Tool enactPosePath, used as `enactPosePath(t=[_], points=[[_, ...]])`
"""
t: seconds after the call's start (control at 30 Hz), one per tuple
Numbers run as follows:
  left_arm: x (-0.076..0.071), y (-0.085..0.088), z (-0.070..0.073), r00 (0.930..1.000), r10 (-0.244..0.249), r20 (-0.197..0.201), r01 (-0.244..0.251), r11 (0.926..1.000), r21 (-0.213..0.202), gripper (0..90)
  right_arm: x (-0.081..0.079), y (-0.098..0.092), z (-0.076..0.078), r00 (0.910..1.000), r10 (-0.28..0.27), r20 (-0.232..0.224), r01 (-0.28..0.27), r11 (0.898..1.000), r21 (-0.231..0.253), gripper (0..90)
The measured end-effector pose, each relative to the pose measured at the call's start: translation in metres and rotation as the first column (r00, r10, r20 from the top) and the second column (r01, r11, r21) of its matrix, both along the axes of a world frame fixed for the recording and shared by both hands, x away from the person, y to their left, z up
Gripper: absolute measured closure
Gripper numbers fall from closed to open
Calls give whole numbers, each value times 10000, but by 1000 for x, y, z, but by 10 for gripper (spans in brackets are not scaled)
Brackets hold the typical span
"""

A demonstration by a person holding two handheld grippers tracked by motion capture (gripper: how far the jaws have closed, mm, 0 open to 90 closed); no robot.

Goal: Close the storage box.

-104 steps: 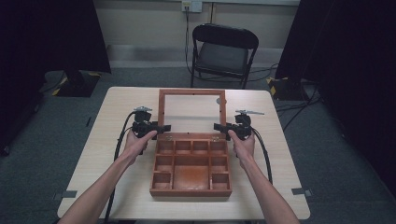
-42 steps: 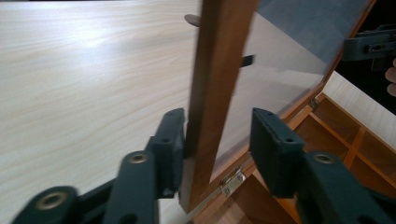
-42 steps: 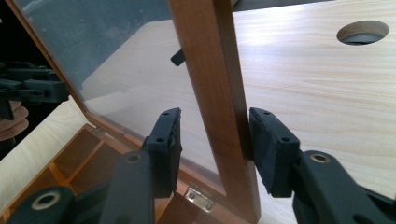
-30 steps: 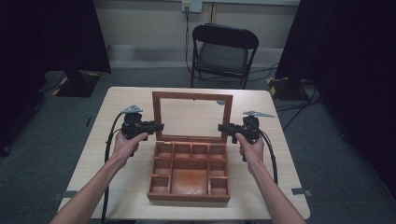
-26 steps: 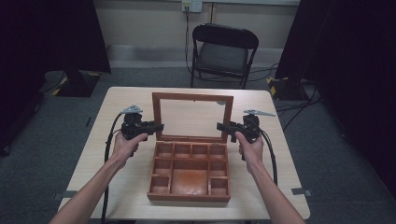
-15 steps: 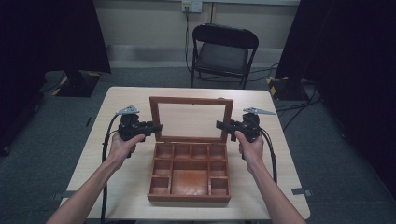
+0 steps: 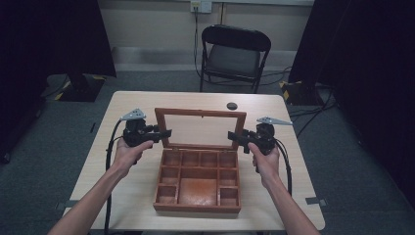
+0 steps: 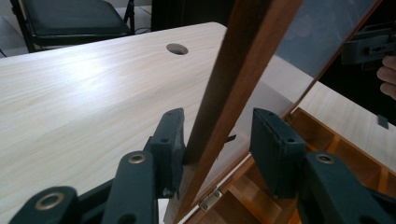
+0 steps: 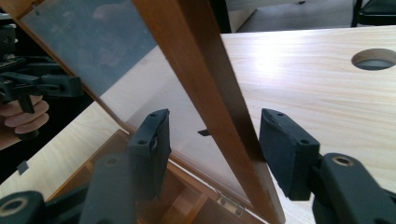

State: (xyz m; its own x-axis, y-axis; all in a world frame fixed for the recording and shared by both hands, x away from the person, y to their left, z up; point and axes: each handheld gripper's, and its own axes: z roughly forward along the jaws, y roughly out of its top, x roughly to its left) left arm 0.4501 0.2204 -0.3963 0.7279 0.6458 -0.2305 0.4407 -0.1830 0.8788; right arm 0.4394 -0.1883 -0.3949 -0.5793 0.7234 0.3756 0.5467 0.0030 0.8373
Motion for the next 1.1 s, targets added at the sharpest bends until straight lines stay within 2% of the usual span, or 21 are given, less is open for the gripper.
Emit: enactPosePath(t=[0.07,0.1,0.2,0.23,0.53,0.77,0.9,1.1], points=[[-1,1,0,10000,-58,-30,58,10000,81,568,-2,-1,1,10000,-56,9,56,10000,-66,407],[-1,3,0,10000,-46,-63,47,10000,86,574,-2,-1,1,9999,-147,-12,147,9998,-154,365],[-2,4,0,9998,-120,-140,119,9999,-39,576,-3,-2,0,9999,-106,50,107,9998,-184,323],[-3,4,0,9998,-134,-152,134,9999,-15,575,-3,-2,-1,10000,49,48,-48,10000,-54,315],[-12,5,0,9996,-250,-110,250,9997,16,561,-9,-2,-2,9999,27,-142,-28,10000,-91,303],[-17,7,-1,9988,-319,-381,317,9995,-56,524,-17,-8,-2,9996,-45,-271,40,9998,-215,272],[-19,6,-1,9990,-161,-417,157,9998,-90,461,-19,-10,-1,9994,1,-345,-10,9996,-277,264],[-21,7,-3,9984,6,-561,-10,10000,-69,318,-23,-11,-1,9990,75,-432,-89,9995,-312,263]])
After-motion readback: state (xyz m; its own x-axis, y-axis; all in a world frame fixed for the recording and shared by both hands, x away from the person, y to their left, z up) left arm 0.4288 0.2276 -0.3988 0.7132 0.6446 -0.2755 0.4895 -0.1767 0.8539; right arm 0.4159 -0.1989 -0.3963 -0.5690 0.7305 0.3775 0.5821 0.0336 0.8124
